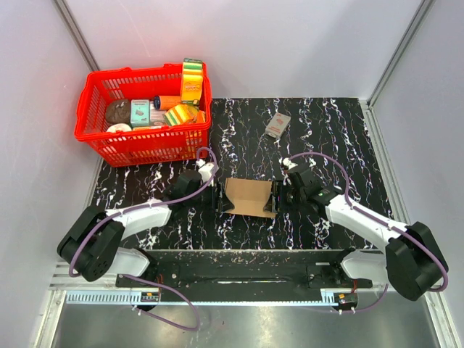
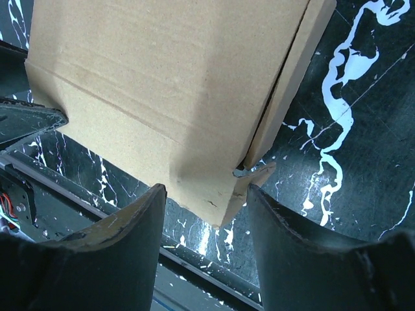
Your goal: Fold the paper box
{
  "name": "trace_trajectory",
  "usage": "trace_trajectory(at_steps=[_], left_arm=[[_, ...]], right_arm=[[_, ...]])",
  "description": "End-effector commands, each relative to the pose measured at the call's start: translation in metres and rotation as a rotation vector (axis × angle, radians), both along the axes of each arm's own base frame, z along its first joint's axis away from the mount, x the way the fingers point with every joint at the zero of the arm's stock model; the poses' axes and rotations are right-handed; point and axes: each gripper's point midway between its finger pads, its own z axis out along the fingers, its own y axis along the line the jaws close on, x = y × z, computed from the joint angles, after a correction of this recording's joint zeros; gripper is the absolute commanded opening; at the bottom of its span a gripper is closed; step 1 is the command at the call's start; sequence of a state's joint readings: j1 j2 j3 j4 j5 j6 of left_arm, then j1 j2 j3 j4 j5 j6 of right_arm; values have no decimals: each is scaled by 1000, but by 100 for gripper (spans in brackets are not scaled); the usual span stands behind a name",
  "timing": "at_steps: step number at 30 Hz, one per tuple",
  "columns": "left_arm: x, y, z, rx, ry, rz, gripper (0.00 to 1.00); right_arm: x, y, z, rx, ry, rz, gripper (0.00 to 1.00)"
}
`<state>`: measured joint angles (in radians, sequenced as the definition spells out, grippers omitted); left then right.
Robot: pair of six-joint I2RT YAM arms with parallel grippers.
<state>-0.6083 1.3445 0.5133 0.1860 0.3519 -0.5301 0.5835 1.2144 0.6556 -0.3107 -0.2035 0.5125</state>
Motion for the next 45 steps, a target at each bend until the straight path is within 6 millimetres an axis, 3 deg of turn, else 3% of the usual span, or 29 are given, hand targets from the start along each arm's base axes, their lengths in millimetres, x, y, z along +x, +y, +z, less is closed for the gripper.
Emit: trace_trajectory(at_steps=[1, 20, 37, 45], left_arm=[[7, -2, 1, -19, -41, 0, 58], [8, -3, -3, -28, -31, 0, 57], [7, -7, 2, -53, -28, -13, 55], [7, -8, 3, -56, -28, -17, 54]], right_arm=[[6, 3, 2, 18, -21, 3, 59], [6, 6, -1, 39, -8, 3, 58], [8, 10, 1, 72, 2, 7, 49], [5, 10, 1, 63, 16, 18, 62]])
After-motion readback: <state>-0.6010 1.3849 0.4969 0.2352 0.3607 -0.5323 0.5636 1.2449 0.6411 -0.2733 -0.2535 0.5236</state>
